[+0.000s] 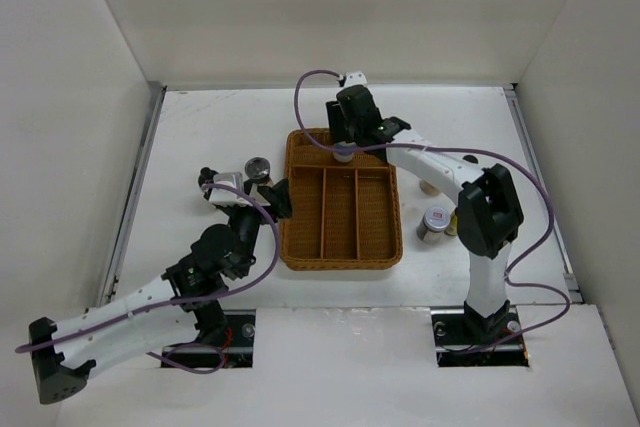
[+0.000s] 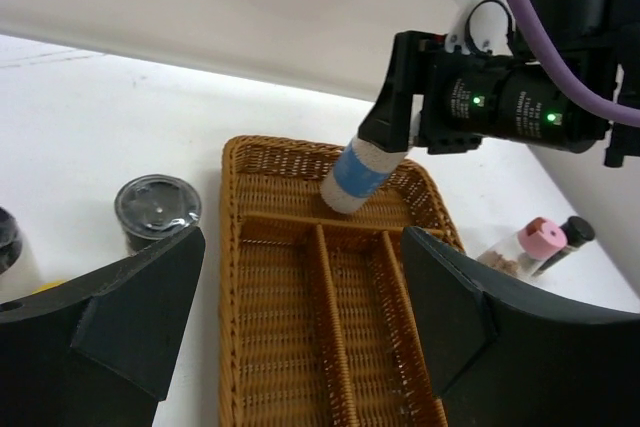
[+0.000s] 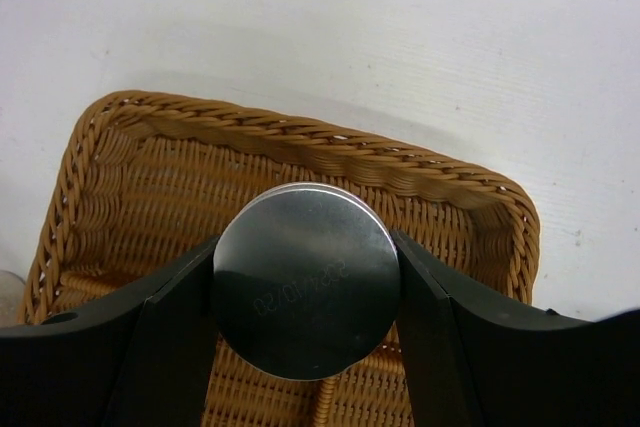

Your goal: Organize the condiment bottles

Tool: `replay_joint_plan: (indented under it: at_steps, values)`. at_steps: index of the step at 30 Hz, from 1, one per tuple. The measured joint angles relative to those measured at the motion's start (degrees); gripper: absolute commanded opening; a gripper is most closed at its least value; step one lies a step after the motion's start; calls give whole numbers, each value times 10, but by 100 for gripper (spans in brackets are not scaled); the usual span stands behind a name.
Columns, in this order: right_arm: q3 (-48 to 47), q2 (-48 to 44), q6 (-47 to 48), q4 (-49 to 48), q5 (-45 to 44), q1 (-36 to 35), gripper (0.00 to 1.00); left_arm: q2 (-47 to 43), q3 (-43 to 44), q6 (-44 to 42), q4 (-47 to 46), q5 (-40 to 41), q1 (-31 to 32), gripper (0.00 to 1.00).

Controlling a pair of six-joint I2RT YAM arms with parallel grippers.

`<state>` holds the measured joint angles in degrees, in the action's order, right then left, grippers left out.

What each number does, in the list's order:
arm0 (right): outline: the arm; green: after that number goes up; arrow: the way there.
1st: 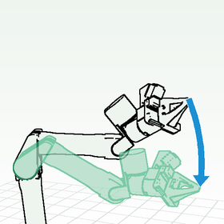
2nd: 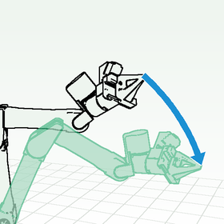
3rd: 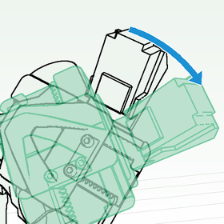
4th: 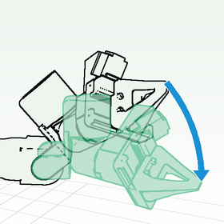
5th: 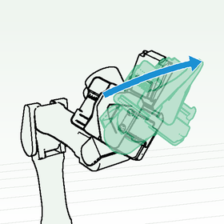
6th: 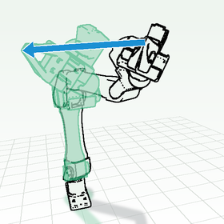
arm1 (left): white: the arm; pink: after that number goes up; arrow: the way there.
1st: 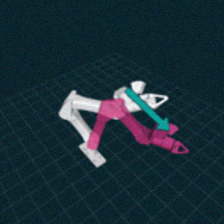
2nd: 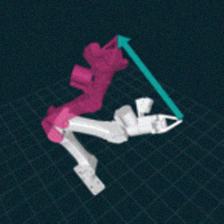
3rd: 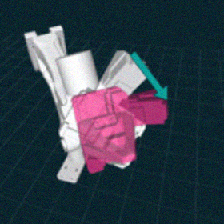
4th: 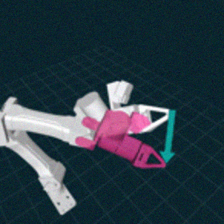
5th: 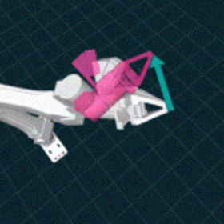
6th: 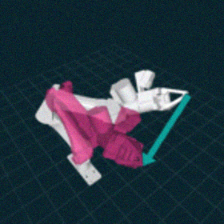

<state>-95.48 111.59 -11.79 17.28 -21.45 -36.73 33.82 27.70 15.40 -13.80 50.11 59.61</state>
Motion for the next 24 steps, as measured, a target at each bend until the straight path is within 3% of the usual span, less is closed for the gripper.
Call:
replay_joint_plan:
  at_steps: [16, 24]
  values:
    - [12, 20, 0, -42, -11, -7, 88, -11, 6, 2, 85, 79, 0, 80]
    - [28, -46, 6, -42, -12, -18, 95, 24, 103, 9, 206, 128, -13, 81]
